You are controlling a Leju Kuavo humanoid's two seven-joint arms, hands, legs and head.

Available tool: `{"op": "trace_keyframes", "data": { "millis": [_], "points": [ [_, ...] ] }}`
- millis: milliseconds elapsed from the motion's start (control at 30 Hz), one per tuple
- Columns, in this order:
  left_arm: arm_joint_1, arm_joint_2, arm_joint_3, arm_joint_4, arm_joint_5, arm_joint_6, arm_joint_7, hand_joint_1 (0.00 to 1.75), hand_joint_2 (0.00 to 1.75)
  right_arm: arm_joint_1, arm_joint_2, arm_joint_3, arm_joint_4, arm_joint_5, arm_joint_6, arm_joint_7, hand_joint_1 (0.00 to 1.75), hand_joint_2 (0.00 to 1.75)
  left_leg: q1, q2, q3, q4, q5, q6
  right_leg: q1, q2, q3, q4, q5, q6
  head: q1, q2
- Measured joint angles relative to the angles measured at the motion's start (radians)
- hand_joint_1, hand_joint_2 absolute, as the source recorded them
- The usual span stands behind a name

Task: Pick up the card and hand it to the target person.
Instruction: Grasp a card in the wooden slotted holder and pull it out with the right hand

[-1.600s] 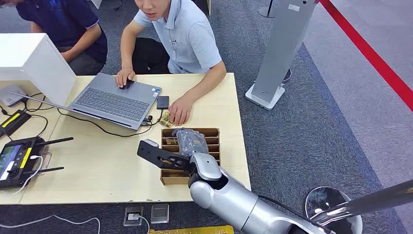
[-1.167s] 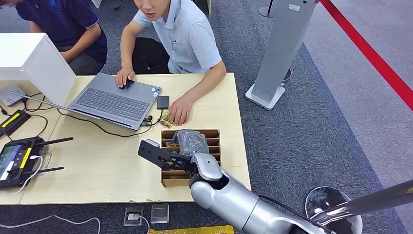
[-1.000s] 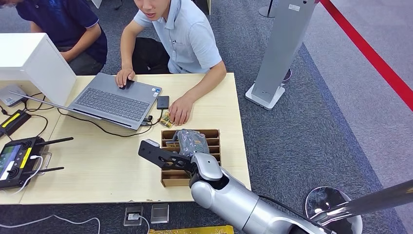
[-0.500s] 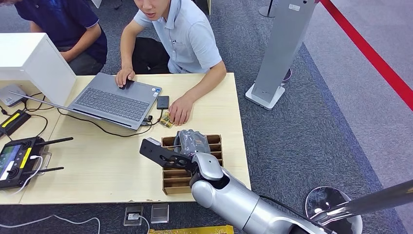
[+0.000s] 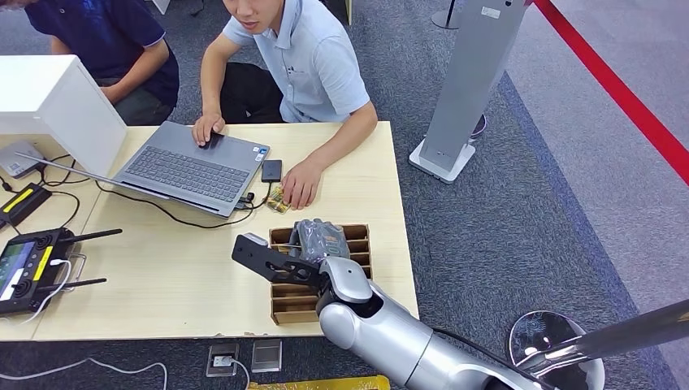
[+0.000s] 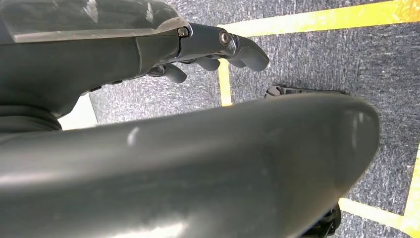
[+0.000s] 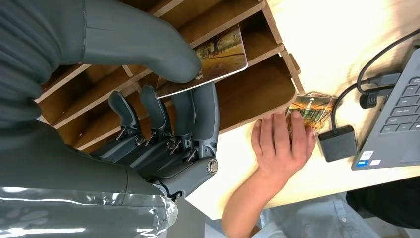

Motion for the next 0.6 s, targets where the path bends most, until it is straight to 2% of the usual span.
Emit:
{"op": "trace_keyframes", "data": {
  "millis": [333, 600],
  "points": [
    [0.001, 0.0, 0.0, 0.0, -0.003, 0.012, -0.004, 0.0, 0.0, 0.008, -0.013, -0.004, -0.029, 0.001, -0.039, -0.006, 1.4, 1.75, 0.0, 0.0, 0.0, 0.0, 0.0, 0.0, 0.0, 0.0, 0.0, 0.0, 0.0, 0.0, 0.0, 0.0],
    [0.004, 0.0, 0.001, 0.0, 0.008, 0.018, -0.013, 0.0, 0.0, 0.026, -0.07, -0.051, -0.221, 0.031, -0.101, -0.014, 1.4, 1.75, 0.0, 0.0, -0.001, 0.0, 0.0, 0.0, 0.0, 0.0, -0.001, 0.0, 0.0, 0.0, 0.0, 0.0]
  ]
}}
